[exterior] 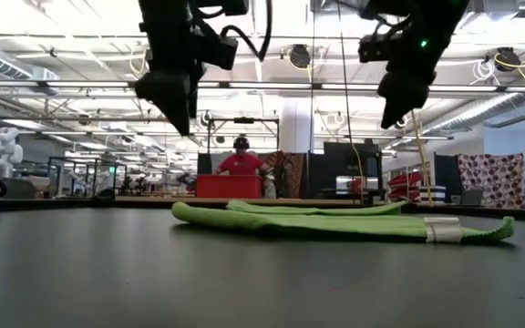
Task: Roll towel into tight, uniform cylinder
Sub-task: Fold the green towel
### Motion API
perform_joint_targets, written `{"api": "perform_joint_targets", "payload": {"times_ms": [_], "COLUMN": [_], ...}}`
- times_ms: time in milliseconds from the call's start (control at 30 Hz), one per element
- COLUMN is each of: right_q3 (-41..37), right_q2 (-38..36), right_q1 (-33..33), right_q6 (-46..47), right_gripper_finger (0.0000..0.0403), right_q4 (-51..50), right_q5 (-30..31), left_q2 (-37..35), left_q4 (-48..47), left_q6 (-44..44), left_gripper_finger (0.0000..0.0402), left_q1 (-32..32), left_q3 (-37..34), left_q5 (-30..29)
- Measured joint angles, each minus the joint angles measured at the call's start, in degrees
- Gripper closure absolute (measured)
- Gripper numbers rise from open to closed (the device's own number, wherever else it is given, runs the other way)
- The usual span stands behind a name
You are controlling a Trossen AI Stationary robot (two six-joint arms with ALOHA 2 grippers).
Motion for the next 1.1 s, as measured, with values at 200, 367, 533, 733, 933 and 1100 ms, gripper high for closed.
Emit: {"api": "perform_joint_targets", "payload": {"times_ms": [200, 367, 533, 733, 933, 1100], "right_q3": [-4.35, -10.23, -15.42, -16.73, -16.77, -16.75], "right_q2": [-2.74, -2.88, -1.28, 2.13, 7.01, 8.49], "right_q1": [4.39, 9.88, 16.17, 20.93, 21.61, 21.16], "right_q6": [-6.65, -9.10, -9.27, -9.11, -8.90, -8.82], "right_gripper_finger": [0.0141, 0.0161, 0.0181, 0.0199, 0.0215, 0.0231], "right_q4": [15.79, 29.23, 40.82, 49.66, 51.09, 52.72], "right_q5": [-19.72, -28.77, -30.15, -28.40, -25.42, -24.26], "left_q2": [0.00, 0.04, 0.04, 0.04, -0.28, -0.14], "left_q4": [11.60, 17.90, 22.57, 27.89, 34.04, 37.33], "left_q6": [6.80, 8.06, 7.72, 4.48, 4.19, 6.05], "left_gripper_finger": [0.0125, 0.0125, 0.0135, 0.0170, 0.0203, 0.0217], "left_q1": [-5.25, -8.34, -9.18, -8.60, -7.22, -6.30], "left_q3": [-5.52, -11.46, -17.18, -22.79, -24.88, -24.93], "left_q5": [15.75, 16.38, 15.59, 15.25, 18.97, 19.75]}}
